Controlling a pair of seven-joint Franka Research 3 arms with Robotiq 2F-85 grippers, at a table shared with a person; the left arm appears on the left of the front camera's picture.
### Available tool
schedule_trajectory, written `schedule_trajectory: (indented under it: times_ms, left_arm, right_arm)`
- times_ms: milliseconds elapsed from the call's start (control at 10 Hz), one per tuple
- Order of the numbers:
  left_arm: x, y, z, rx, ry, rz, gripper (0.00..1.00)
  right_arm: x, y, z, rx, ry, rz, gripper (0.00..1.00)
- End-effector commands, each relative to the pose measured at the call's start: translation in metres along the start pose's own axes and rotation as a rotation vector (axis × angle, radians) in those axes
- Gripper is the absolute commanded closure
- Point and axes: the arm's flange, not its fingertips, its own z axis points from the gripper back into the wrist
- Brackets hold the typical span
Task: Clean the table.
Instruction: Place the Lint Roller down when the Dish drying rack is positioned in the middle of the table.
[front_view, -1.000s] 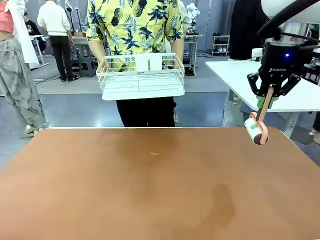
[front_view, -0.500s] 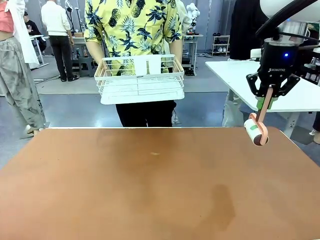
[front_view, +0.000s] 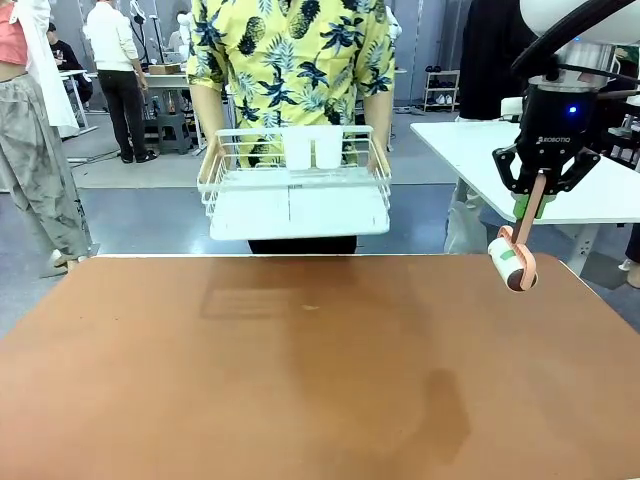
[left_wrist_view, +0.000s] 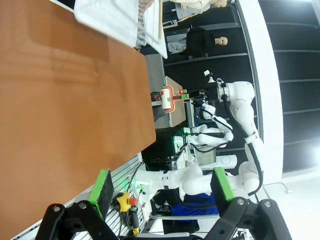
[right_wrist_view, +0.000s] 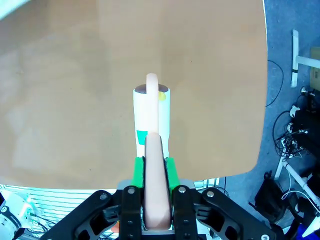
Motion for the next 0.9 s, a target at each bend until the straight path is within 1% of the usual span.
schedule_trajectory:
  times_ms: [0,800]
  left_arm:
    - [-0.0005,-0.0010,0.0021,-0.013,-0.001,-0.004,0.00]
    - [-0.0005,-0.0010,0.0021,-0.013,-0.001,-0.004,0.00]
  right_arm:
    - [-0.0010,0.0020,0.0034,-0.001,0.002,0.003,0.79]
    - [-0.0010,0.0020,0.0034,-0.001,0.002,0.003,0.79]
